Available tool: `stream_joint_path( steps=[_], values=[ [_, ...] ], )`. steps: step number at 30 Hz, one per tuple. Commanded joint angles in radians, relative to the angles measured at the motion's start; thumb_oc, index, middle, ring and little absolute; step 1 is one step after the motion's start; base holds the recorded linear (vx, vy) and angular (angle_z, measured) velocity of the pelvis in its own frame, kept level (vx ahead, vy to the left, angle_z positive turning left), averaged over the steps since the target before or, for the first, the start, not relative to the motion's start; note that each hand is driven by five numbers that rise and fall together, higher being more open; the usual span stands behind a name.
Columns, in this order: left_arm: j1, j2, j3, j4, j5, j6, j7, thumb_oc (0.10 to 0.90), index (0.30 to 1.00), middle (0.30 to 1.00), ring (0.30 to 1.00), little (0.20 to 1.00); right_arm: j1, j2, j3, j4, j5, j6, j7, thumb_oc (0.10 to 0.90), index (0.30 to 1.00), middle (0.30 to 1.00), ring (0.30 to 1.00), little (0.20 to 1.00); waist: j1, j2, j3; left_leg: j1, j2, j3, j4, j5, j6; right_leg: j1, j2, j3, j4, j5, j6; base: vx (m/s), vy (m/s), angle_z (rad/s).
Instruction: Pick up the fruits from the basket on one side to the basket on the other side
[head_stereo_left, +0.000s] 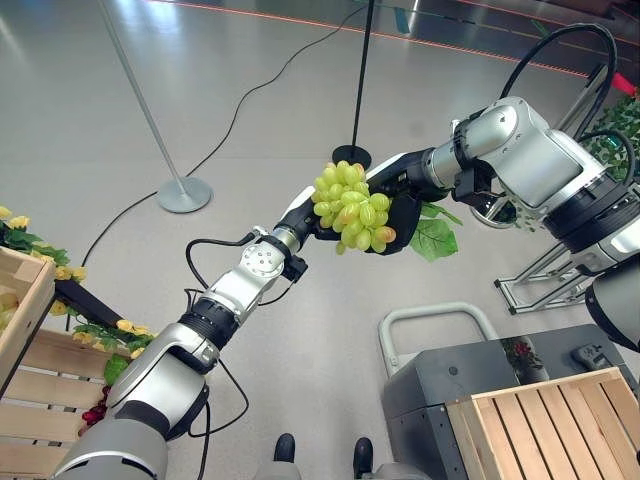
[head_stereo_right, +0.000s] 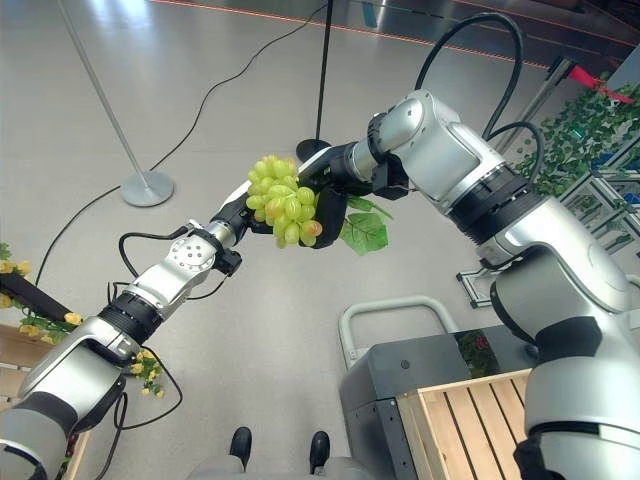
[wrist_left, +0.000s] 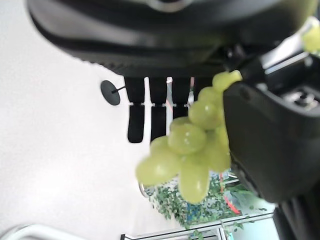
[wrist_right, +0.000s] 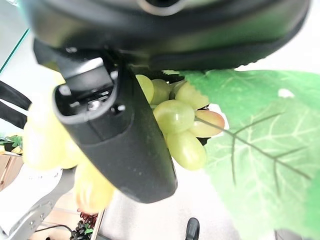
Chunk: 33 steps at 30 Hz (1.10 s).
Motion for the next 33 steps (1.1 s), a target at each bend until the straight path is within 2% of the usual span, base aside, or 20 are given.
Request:
stream_joint_path(
  steps=[1, 8, 13, 21, 24, 27, 29, 33],
  values=[
    [0.010, -0.052, 0.068, -0.004, -0.089, -0.112, 0.056, 0.400, 0.300, 0.300, 0.300, 0.300, 0.011, -0.014, -0.015, 0.064, -0.002, 0.022, -0.120, 0.800, 0.900, 0.900, 0.900, 0.900, 0.001, -0.023, -0.206, 0.022, 0.008, 0.047, 0.001, -0.043, -0.039, 0.046, -0.058, -0.069, 0.003, -0.008, 0.028, 0.00, 0.000, 0.00],
    [0.062, -0.070, 0.103, 0.035, -0.101, -0.098, 0.075, 0.400, 0.300, 0.300, 0.300, 0.300, 0.045, -0.051, -0.056, 0.066, 0.040, 0.020, -0.179, 0.800, 0.900, 0.900, 0.900, 0.900, -0.004, -0.020, -0.198, 0.023, 0.007, 0.047, 0.001, -0.045, -0.038, 0.046, -0.059, -0.066, 0.003, -0.009, 0.029, 0.00, 0.000, 0.00],
    [0.105, -0.074, 0.132, 0.055, -0.083, -0.096, 0.076, 0.400, 0.300, 0.300, 0.300, 0.300, 0.136, -0.090, -0.130, 0.044, 0.068, 0.019, -0.219, 0.800, 0.900, 0.900, 0.900, 0.900, -0.011, -0.018, -0.193, 0.022, 0.009, 0.048, 0.001, -0.047, -0.037, 0.044, -0.060, -0.063, 0.003, -0.009, 0.030, 0.00, 0.000, 0.00],
    [0.167, -0.059, 0.178, 0.071, -0.118, -0.114, 0.070, 0.400, 0.300, 0.300, 0.300, 0.300, 0.293, -0.156, -0.225, -0.011, 0.099, -0.040, -0.267, 0.800, 0.900, 0.900, 0.900, 0.900, -0.023, -0.008, -0.189, 0.023, 0.012, 0.054, 0.001, -0.050, -0.036, 0.041, -0.059, -0.057, 0.003, -0.011, 0.031, 0.00, 0.000, 0.00],
    [0.204, -0.058, 0.204, 0.075, -0.122, -0.135, 0.068, 0.400, 0.300, 0.300, 0.300, 0.300, 0.391, -0.182, -0.300, -0.051, 0.112, -0.073, -0.306, 0.800, 0.900, 0.900, 0.900, 0.900, -0.029, -0.002, -0.183, 0.024, 0.012, 0.054, 0.001, -0.053, -0.035, 0.042, -0.060, -0.055, 0.004, -0.012, 0.031, 0.00, 0.000, 0.00],
    [0.247, -0.049, 0.238, 0.075, -0.138, -0.166, 0.060, 0.400, 0.300, 0.300, 0.300, 0.300, 0.497, -0.199, -0.392, -0.087, 0.145, -0.112, -0.400, 0.800, 0.900, 0.900, 0.900, 0.900, -0.034, 0.005, -0.179, 0.027, 0.011, 0.054, 0.001, -0.056, -0.033, 0.042, -0.061, -0.051, 0.006, -0.014, 0.032, 0.02, 0.011, 0.00],
    [0.267, -0.046, 0.255, 0.070, -0.143, -0.182, 0.060, 0.400, 0.300, 0.300, 0.300, 0.300, 0.552, -0.193, -0.446, -0.107, 0.155, -0.124, -0.443, 0.800, 0.900, 0.900, 0.900, 0.900, -0.037, 0.009, -0.177, 0.028, 0.012, 0.055, 0.001, -0.058, -0.033, 0.042, -0.063, -0.051, 0.008, -0.016, 0.034, 0.02, 0.011, 0.00],
    [0.314, -0.042, 0.302, 0.042, -0.165, -0.225, 0.059, 0.400, 0.300, 0.300, 0.300, 0.300, 0.686, -0.182, -0.561, -0.161, 0.138, -0.192, -0.543, 0.800, 0.900, 0.900, 0.900, 0.900, -0.040, 0.018, -0.170, 0.032, 0.011, 0.056, 0.001, -0.064, -0.030, 0.042, -0.068, -0.050, 0.012, -0.020, 0.037, 0.03, 0.026, 0.00]
  ],
)
